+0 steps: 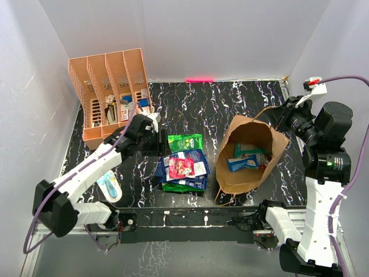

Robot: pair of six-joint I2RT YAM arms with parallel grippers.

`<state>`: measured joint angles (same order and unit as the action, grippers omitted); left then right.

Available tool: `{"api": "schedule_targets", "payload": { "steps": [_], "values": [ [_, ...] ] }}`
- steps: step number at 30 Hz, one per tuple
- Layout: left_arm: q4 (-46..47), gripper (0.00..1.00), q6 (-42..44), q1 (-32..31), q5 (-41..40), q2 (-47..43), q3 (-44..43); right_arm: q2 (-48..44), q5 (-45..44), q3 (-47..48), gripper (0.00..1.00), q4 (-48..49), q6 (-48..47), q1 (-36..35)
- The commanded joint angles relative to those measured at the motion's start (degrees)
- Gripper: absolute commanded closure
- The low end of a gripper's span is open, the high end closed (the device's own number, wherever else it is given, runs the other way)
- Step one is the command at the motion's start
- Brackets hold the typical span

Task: Take the snacks out of the paper bag
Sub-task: Place the snack at the center of the board.

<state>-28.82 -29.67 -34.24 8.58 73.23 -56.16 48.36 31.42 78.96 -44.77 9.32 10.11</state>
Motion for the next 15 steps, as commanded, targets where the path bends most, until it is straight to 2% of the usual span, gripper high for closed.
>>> {"api": "schedule_targets", "payload": {
  "steps": [1, 3, 7, 11, 15],
  "values": [
    [7.36, 0.4, 2.2, -0.74, 3.14, -8.24, -3.1, -0.64, 0.51, 0.1, 0.92, 4.67, -0.09, -0.3],
    [14.27, 0.4, 2.79, -4.55, 5.76, -10.97, -3.05, -0.57, 0.5, -0.32, 0.92, 4.78, -0.09, -0.34],
    [22.62, 0.39, 10.36, -20.42, -2.63, -11.25, -5.92, -0.5, 0.98, -0.22, 0.92, 4.85, -0.09, -0.33],
    [26.94, 0.39, 19.64, -33.27, -9.72, -5.75, -9.25, -0.74, 1.9, -0.26, 0.92, 5.51, 0.08, -0.28],
    [31.9, 0.39, 34.26, -45.27, -14.98, 1.44, -11.64, -0.85, 3.17, -0.17, 0.92, 5.79, -0.36, -0.29]
  ]
}}
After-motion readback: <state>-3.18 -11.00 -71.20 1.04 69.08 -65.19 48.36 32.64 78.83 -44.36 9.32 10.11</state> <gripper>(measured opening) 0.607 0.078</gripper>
